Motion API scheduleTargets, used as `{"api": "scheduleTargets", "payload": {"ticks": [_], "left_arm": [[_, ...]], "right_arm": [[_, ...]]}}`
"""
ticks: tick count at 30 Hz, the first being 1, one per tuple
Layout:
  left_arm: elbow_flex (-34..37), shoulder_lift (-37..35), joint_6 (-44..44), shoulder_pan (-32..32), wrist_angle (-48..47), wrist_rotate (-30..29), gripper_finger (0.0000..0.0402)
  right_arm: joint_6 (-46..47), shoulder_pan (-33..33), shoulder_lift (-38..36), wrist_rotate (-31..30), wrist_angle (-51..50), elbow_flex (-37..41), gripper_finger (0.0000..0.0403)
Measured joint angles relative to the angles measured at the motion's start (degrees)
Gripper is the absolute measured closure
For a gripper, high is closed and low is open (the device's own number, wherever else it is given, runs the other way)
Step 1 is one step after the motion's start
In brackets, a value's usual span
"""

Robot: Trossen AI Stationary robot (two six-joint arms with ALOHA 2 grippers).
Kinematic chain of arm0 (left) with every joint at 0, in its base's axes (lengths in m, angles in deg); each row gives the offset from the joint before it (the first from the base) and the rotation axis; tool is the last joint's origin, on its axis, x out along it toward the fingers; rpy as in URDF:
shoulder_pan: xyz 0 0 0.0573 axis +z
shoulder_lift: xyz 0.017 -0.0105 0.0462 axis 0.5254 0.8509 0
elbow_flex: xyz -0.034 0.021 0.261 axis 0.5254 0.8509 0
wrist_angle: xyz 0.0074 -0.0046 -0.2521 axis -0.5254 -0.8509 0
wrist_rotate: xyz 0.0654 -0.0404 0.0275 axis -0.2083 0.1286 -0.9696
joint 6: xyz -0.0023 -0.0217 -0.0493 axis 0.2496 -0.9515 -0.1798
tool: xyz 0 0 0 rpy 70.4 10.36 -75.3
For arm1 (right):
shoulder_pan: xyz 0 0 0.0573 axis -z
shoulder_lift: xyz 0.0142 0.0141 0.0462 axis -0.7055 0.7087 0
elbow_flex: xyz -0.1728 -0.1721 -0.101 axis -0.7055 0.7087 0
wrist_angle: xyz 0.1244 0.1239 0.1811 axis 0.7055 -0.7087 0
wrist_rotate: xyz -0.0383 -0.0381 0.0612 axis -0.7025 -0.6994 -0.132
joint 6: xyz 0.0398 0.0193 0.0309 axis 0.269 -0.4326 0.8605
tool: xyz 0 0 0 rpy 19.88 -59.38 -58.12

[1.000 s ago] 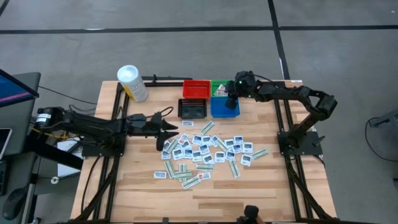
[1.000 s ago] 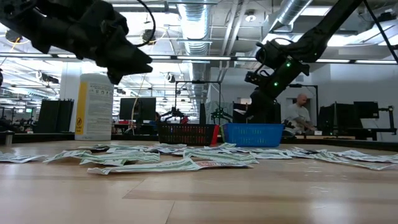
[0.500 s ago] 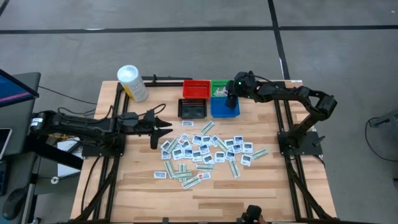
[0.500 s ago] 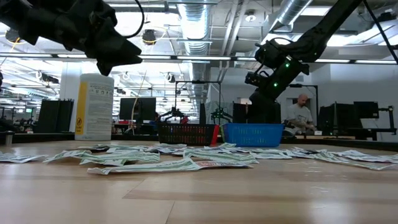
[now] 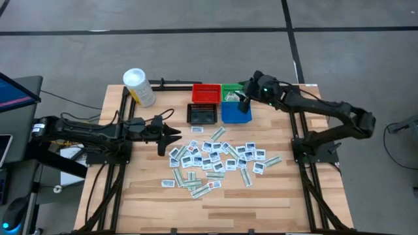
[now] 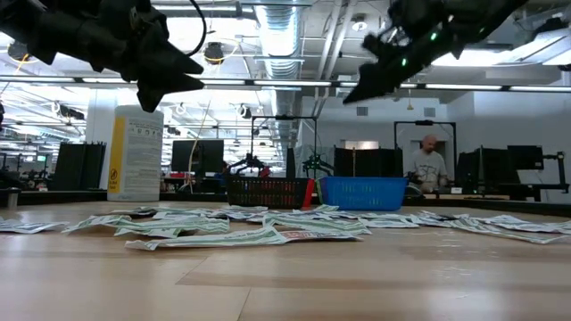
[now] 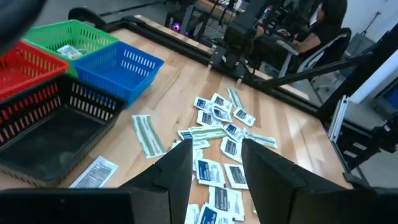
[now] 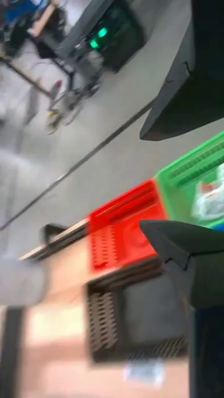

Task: Pick & Place First Aid Supplies
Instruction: Put the ointment pack into the green basket

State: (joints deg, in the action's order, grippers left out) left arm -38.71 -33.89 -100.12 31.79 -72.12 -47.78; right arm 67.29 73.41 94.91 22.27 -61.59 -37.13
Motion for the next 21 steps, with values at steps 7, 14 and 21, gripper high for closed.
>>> {"api": "scheduleTargets", "payload": {"ticks": [7,14,21], "left_arm": [[0.00,1.20,9.98,0.05,0.21,-4.08,0.0262],[0.00,8.94,16.64,0.05,3.34,-4.14,0.0262],[0.00,19.20,26.09,0.05,11.87,-4.37,0.0262]], "right_arm": [[3.41,-7.00,-5.52,0.09,-5.00,0.00,0.0197],[7.12,-13.67,-7.70,0.11,-13.66,0.00,0.0202],[10.74,-17.61,-8.07,0.07,-22.07,0.00,0.0210]]}}
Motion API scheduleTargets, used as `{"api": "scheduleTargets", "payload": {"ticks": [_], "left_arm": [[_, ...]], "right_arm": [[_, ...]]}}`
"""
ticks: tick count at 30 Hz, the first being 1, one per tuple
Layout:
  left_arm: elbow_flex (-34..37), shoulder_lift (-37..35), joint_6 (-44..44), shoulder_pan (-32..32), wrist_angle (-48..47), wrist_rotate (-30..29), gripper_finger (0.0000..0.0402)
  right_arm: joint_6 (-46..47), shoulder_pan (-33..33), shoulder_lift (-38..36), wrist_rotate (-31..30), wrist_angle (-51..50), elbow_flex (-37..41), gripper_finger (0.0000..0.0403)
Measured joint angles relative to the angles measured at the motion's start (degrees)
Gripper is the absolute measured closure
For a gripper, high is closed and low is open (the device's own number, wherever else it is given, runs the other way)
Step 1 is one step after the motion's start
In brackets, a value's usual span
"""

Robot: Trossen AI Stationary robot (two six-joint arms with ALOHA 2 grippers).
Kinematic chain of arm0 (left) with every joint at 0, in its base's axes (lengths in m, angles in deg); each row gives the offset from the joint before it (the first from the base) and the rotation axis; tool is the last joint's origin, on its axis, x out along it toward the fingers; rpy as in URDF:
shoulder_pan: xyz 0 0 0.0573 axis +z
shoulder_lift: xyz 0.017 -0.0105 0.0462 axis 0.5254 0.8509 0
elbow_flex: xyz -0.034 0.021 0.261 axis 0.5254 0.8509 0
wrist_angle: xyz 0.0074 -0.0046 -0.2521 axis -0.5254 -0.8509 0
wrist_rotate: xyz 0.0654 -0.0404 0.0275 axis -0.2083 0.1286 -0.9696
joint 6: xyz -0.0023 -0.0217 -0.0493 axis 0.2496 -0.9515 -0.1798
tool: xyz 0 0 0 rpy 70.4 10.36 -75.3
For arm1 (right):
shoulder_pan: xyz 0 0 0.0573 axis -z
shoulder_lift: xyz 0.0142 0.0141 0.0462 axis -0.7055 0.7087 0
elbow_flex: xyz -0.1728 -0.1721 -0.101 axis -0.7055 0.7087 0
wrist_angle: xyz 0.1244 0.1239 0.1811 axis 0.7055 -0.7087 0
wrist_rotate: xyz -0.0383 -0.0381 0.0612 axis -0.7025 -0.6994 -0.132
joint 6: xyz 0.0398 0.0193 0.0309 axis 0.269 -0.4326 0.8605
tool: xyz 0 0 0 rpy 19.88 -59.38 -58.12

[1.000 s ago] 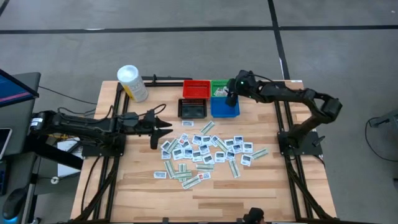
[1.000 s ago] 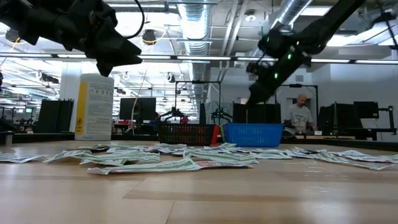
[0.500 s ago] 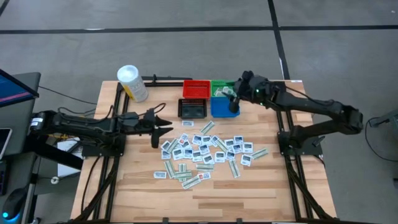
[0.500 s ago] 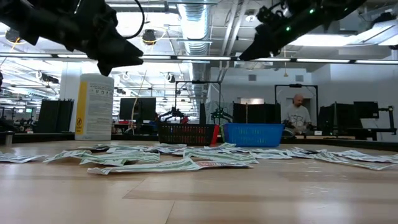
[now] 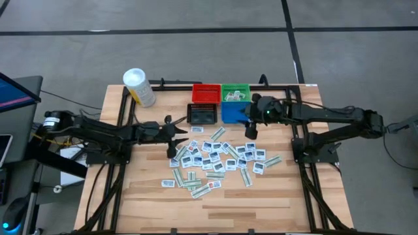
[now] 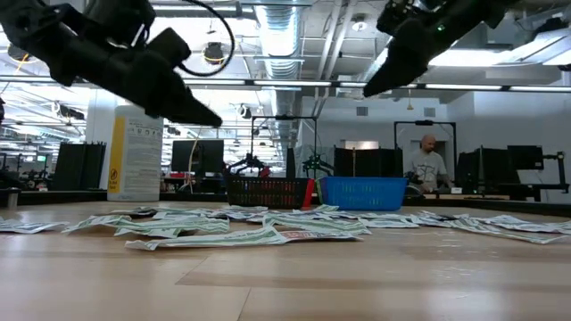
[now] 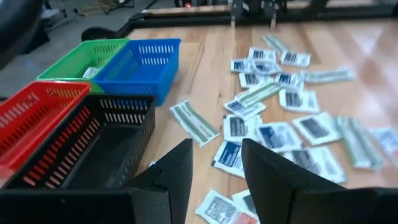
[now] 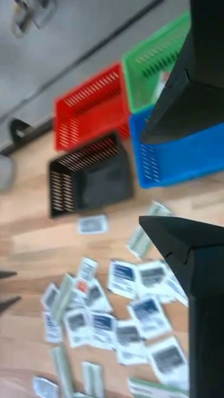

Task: Pick & Place First Aid Supplies
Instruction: Put the ointment pack into the green basket

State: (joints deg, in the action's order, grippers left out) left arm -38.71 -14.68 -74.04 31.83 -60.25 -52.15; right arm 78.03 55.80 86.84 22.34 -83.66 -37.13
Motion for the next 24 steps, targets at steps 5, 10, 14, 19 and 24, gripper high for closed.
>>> {"api": "scheduleTargets", "payload": {"ticks": [5,10,14,19,24], "left_arm": [[-0.02,5.99,1.49,-0.01,1.35,1.35,0.0262],[-0.02,9.92,1.64,-0.52,3.46,2.60,0.0262],[-0.02,12.64,1.64,-0.50,5.29,2.58,0.0262],[-0.02,17.62,1.48,-0.50,6.00,2.96,0.0262],[-1.44,21.94,1.47,-0.50,8.05,3.70,0.0262]], "right_arm": [[1.65,-1.64,0.00,-0.02,-4.63,0.00,0.0216],[1.66,-2.72,0.02,-0.07,-6.75,0.00,0.0222],[1.66,-3.14,0.02,-0.07,-7.10,0.00,0.0228],[1.66,-3.11,0.02,-0.09,-7.10,0.00,0.0233],[1.64,-3.09,0.04,-0.09,-7.10,0.00,0.0235]]}}
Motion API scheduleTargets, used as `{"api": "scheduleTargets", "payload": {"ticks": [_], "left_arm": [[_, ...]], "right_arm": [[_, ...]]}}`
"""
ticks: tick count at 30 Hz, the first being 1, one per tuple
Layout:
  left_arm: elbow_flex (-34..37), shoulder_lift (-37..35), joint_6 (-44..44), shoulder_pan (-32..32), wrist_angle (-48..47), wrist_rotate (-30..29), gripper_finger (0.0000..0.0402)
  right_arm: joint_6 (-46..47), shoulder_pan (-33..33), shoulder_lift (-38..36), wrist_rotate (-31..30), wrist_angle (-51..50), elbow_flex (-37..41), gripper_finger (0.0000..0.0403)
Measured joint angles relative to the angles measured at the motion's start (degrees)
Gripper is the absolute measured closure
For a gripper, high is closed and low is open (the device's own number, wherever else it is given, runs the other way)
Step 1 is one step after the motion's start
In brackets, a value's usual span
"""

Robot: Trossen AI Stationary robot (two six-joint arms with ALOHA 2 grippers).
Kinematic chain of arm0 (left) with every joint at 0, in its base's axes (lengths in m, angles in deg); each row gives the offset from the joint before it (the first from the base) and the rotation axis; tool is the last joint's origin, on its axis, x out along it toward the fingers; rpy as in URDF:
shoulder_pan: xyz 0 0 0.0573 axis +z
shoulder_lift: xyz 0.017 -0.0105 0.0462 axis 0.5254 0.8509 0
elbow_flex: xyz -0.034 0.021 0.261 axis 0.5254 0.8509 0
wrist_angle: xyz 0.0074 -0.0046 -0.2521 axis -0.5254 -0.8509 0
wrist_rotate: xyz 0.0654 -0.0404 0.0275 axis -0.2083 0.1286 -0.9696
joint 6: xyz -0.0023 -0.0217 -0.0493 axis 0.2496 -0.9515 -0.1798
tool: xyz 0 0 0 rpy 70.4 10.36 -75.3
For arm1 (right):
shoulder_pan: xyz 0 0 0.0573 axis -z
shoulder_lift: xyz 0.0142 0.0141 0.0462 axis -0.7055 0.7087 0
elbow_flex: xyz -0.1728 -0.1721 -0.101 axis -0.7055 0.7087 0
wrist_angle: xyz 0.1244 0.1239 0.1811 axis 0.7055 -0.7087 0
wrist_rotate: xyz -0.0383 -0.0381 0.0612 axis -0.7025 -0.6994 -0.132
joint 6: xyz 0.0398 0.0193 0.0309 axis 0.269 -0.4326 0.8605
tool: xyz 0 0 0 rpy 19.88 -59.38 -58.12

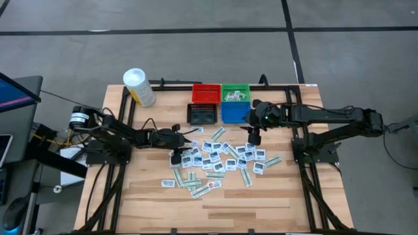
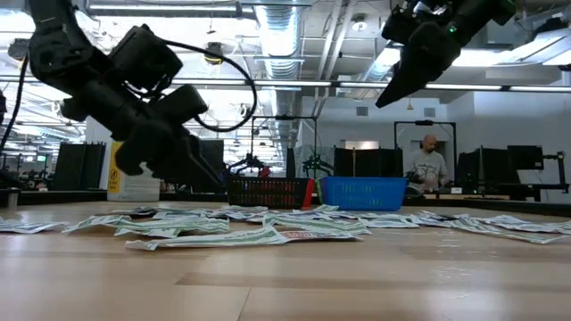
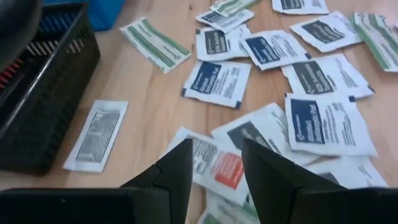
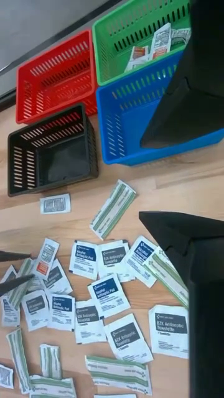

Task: Pick & Place First Aid Supplies
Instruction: Put the ointment pack into the green basket

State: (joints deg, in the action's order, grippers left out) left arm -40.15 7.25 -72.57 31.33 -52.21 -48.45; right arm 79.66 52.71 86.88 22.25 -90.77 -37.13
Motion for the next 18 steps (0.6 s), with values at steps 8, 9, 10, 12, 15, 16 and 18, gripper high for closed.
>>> {"api": "scheduleTargets", "payload": {"ticks": [8,9,10,12,15,16,18], "left_arm": [[-4.12,3.01,5.68,0.46,0.44,1.60,0.0262],[-4.13,3.19,5.68,0.60,0.34,1.60,0.0262],[-4.13,3.46,5.51,0.80,0.23,1.55,0.0262],[-4.11,4.07,4.08,1.32,0.09,1.53,0.0262],[-4.11,5.16,1.04,1.96,0.04,1.54,0.0262],[-4.08,5.52,-0.03,2.09,-0.13,1.53,0.0262],[-4.06,6.17,-1.76,2.09,-0.11,1.47,0.0262]], "right_arm": [[0.01,0.00,0.00,0.00,0.00,-0.01,0.0236],[0.02,0.00,0.00,0.00,0.00,-0.02,0.0237],[0.00,0.00,0.00,0.00,0.00,-0.02,0.0237],[0.02,0.00,0.00,0.02,0.00,-0.02,0.0236],[1.06,0.00,0.00,0.07,-0.02,-0.02,0.0235],[1.27,0.00,0.00,0.07,-0.02,-0.02,0.0235],[1.51,0.00,0.00,0.09,-0.02,-0.02,0.0235]]}}
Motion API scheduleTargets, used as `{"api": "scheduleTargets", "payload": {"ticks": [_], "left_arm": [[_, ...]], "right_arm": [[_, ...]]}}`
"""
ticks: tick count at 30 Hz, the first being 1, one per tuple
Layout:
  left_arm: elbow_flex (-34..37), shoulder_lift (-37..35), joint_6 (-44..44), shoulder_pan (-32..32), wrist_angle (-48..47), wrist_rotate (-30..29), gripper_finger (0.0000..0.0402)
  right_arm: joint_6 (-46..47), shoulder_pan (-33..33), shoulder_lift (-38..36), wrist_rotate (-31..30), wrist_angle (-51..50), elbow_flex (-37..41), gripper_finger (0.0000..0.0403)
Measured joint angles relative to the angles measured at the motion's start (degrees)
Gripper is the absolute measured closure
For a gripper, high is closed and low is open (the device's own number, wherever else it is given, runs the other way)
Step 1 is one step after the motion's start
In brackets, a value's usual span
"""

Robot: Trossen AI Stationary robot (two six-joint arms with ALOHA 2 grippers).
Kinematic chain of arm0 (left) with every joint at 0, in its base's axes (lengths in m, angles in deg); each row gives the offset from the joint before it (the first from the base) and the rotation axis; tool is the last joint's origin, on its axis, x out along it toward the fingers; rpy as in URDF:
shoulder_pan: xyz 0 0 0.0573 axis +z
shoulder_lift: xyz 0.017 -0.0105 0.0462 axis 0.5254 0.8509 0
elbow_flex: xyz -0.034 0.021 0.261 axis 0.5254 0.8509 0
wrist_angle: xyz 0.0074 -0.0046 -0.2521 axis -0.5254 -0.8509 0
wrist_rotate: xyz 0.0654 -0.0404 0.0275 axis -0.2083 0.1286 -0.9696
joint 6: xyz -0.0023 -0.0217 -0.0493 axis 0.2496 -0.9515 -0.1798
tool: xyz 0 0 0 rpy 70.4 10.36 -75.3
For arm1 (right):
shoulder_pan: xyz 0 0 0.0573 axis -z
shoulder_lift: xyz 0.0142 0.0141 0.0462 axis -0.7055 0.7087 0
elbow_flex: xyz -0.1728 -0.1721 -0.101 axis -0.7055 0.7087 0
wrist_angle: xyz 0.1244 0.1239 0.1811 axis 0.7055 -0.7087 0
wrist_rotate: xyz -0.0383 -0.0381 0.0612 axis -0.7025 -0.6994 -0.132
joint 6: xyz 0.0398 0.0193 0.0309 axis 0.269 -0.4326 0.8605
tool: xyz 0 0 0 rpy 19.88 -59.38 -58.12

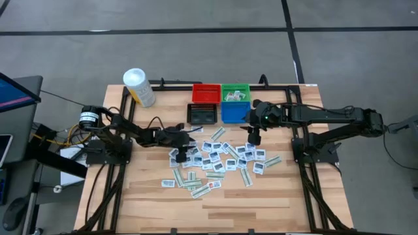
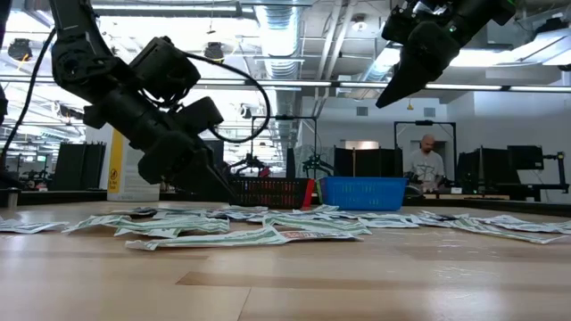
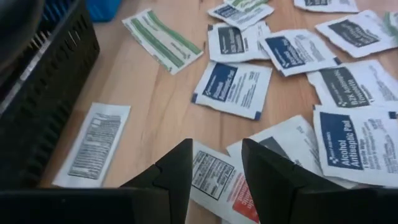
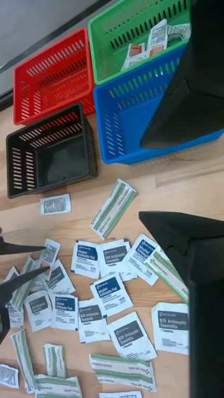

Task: Pick & Place First Aid Supplies
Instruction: Put the ointment pack into the green basket

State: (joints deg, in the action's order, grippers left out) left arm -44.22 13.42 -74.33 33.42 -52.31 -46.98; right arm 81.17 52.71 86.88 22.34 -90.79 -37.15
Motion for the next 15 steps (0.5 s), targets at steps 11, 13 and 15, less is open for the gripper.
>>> {"api": "scheduleTargets", "payload": {"ticks": [11,13,15], "left_arm": [[0.00,0.15,-6.39,-1.78,-0.56,-4.67,0.0261],[0.00,0.15,-7.82,-1.79,-1.03,-4.70,0.0258],[0.00,0.15,-9.12,-1.79,-1.45,-4.72,0.0253]], "right_arm": [[-0.02,0.00,0.00,-0.02,-0.02,0.00,0.0237],[-0.07,0.00,0.00,-0.02,-0.02,0.00,0.0237],[-0.48,0.00,0.00,-0.04,-0.02,0.00,0.0238]]}}
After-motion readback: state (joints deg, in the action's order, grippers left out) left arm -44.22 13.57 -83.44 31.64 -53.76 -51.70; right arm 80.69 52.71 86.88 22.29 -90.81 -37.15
